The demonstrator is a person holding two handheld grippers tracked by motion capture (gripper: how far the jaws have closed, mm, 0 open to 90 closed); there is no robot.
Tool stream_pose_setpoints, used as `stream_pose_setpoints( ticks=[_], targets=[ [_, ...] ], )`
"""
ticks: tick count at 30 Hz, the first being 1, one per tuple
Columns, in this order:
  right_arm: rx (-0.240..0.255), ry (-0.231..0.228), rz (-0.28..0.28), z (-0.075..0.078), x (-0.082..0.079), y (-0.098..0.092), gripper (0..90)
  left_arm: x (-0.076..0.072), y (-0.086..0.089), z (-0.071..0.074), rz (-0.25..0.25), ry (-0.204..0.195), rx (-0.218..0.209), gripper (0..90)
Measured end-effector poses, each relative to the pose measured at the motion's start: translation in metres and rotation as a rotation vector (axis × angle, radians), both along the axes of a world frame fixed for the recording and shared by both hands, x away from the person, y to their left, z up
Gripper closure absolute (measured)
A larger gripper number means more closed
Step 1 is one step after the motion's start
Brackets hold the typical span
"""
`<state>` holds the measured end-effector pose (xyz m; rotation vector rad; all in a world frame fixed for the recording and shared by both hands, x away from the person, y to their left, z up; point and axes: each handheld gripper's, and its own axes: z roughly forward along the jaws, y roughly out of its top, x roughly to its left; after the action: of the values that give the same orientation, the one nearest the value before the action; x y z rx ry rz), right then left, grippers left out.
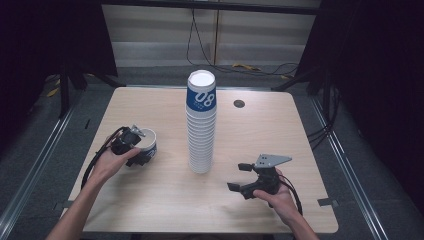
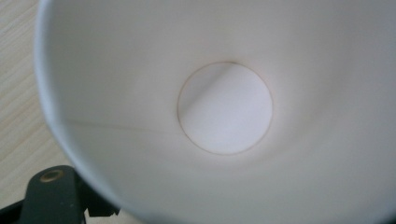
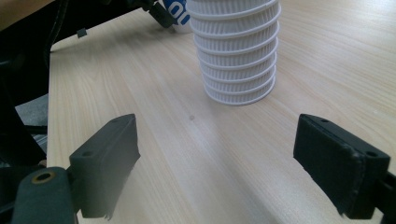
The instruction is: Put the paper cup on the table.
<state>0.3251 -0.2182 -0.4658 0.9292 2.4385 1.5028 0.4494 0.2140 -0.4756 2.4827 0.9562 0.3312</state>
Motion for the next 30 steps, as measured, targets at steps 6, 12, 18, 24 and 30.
stream_pose_setpoints(
  ticks=[6,12,18,24,30],
  targets=[
    [-0.001,-0.006,-0.019,0.000,-0.001,-0.001,14.0,-0.009,0.015,-0.002,0.036,-0.036,-0.051,17.0],
    [0.004,-0.017,-0.048,0.002,0.000,-0.004,14.0,-0.032,0.024,0.002,0.065,-0.104,-0.127,16.7],
    [0.000,-0.024,-0.057,0.004,-0.001,-0.003,14.0,-0.041,0.026,0.003,0.049,-0.105,-0.149,16.6],
    [0.006,-0.032,-0.084,0.005,-0.001,-0.006,14.0,-0.054,0.029,0.003,0.062,-0.131,-0.184,16.7],
    [0.002,-0.043,-0.113,0.006,-0.003,-0.007,14.0,-0.072,0.029,0.004,0.069,-0.146,-0.261,16.5]
  ],
)
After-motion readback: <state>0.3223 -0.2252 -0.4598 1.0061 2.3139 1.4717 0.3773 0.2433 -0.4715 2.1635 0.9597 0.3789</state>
